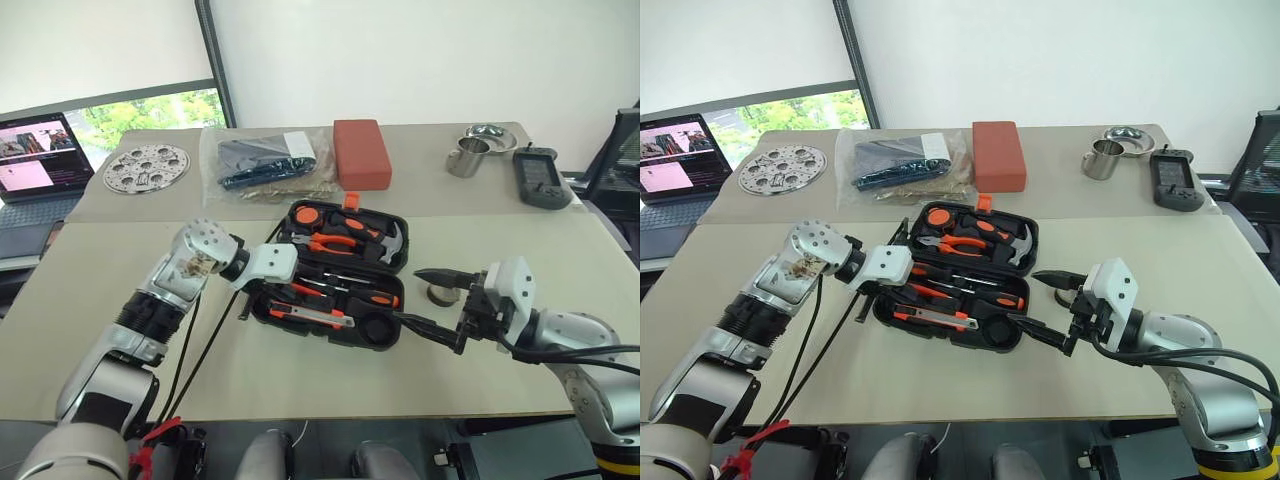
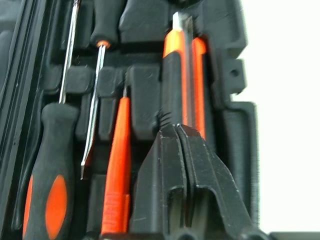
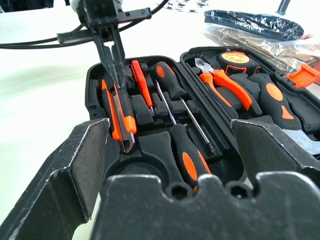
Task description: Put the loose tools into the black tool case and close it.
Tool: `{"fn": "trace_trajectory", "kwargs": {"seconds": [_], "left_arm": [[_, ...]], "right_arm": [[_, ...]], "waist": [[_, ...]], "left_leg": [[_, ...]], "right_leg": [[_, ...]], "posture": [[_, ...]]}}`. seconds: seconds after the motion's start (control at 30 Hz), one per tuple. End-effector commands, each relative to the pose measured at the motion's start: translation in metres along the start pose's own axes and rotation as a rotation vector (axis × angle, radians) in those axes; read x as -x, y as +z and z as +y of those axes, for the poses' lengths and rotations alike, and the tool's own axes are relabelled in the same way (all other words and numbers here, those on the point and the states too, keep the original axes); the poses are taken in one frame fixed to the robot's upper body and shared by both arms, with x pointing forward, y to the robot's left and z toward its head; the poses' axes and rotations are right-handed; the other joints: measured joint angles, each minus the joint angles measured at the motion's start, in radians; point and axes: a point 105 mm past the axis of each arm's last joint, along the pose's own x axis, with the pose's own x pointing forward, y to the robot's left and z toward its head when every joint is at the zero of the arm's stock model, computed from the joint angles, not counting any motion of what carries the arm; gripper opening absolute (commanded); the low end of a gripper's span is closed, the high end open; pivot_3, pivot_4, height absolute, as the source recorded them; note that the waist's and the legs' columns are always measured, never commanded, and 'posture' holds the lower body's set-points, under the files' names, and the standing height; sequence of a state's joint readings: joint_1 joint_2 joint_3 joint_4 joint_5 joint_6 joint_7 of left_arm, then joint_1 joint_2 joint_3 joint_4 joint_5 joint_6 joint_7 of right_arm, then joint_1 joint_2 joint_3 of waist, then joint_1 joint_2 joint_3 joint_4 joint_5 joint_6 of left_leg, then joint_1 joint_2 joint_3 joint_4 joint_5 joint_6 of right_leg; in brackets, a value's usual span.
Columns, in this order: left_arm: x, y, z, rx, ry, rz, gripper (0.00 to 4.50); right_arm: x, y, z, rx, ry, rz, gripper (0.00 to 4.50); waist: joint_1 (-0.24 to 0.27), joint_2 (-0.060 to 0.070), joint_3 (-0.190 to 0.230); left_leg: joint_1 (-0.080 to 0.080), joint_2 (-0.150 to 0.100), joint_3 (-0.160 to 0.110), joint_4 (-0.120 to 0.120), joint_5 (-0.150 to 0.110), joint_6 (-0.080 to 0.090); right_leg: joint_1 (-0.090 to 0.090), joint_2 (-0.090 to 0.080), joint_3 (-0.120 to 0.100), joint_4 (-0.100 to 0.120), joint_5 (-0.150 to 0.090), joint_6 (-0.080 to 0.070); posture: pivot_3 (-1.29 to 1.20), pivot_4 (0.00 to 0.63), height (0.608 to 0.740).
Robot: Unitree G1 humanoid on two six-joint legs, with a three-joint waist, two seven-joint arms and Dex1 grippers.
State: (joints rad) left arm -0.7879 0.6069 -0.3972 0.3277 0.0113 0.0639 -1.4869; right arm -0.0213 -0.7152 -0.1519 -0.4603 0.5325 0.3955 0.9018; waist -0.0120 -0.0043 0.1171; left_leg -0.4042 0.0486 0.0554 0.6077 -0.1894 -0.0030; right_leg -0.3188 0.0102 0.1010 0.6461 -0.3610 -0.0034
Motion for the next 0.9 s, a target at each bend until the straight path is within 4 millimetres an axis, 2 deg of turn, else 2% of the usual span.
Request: {"fn": "trace_trajectory", "kwargs": {"seconds": [0.03, 0.43, 0.6, 0.9], "left_arm": [[0.001, 0.001, -0.002, -0.024, -0.018, 0.015, 0.03], [-0.012, -0.013, -0.007, -0.032, -0.01, 0.043, 0.03], [-0.023, -0.029, -0.016, -0.063, -0.022, 0.098, 0.03], [-0.036, -0.033, -0.018, -0.09, 0.007, 0.087, 0.03]], "right_arm": [[0.0, 0.009, 0.001, 0.036, -0.002, -0.032, 4.5], [-0.001, 0.007, 0.002, 0.032, -0.004, -0.031, 4.5], [-0.001, 0.007, 0.002, 0.031, -0.005, -0.03, 4.5], [0.001, 0.003, -0.002, 0.029, -0.02, -0.008, 4.5]], "waist": [[0.0, 0.0, 0.0], [0.001, 0.001, -0.001], [0.001, 0.001, -0.002], [0.009, 0.004, -0.006]], "left_leg": [[0.0, 0.0, 0.0, 0.0, 0.0, 0.0], [0.001, 0.0, 0.0, 0.0, 0.0, 0.0], [0.001, 0.0, 0.0, 0.001, 0.0, 0.0], [0.001, -0.001, 0.0, 0.002, 0.0, 0.0]], "right_leg": [[0.0, 0.0, 0.0, 0.0, 0.0, 0.0], [0.001, 0.0, 0.0, 0.0, 0.0, 0.0], [0.002, 0.0, 0.0, 0.0, 0.0, 0.0], [0.002, -0.001, 0.001, 0.001, 0.0, 0.0]], "posture": [[0.0, 0.15, 0.74], [0.0, 0.15, 0.74], [0.0, 0.15, 0.74], [0.0, 0.15, 0.74]]}}
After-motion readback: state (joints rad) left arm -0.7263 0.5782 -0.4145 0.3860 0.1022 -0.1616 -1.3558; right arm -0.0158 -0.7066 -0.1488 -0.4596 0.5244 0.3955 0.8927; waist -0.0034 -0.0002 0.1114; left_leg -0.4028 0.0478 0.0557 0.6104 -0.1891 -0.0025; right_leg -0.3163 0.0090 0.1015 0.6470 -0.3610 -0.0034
